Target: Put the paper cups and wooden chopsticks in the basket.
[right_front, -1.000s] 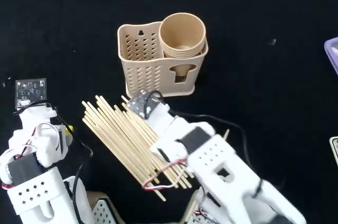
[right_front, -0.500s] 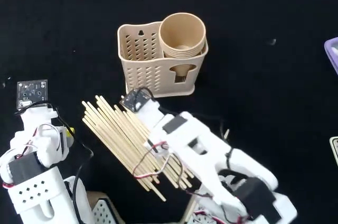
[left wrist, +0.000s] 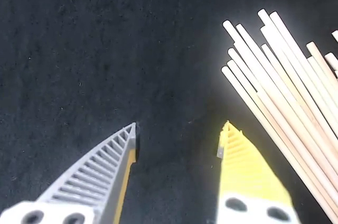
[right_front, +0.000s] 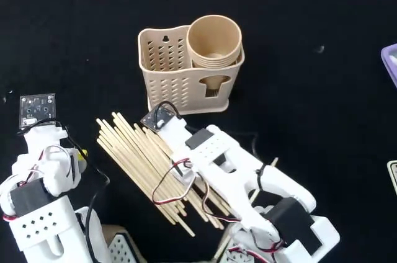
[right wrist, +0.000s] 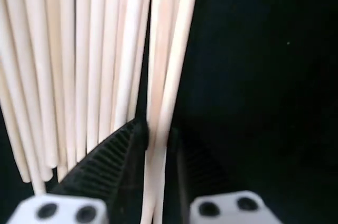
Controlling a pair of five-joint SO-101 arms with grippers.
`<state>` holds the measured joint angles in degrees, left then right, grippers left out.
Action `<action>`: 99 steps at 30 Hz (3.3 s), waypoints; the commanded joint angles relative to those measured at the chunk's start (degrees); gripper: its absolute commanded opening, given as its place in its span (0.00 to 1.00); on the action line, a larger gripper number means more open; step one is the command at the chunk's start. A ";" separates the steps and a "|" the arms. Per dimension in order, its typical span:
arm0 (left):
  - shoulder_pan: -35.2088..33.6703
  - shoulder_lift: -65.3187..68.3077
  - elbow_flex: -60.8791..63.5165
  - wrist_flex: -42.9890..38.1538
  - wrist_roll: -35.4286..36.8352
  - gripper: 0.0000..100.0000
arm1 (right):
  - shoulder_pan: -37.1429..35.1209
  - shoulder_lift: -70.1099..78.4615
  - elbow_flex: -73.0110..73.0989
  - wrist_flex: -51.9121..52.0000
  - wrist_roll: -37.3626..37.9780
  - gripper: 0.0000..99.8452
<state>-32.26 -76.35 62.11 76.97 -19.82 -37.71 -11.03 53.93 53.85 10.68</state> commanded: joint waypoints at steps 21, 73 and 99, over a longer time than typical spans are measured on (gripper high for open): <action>-0.31 -0.53 -0.84 -0.62 0.53 0.25 | 6.24 -35.65 -1.63 16.00 5.89 0.01; -0.31 -0.62 -0.66 -0.70 0.62 0.25 | 0.88 -38.46 -50.07 20.75 7.30 0.01; -0.31 -0.62 -0.57 0.00 1.93 0.25 | 9.85 -8.40 -49.54 -26.20 0.09 0.01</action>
<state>-32.35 -76.35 62.11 76.97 -18.33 -29.36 -19.03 5.85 29.76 12.35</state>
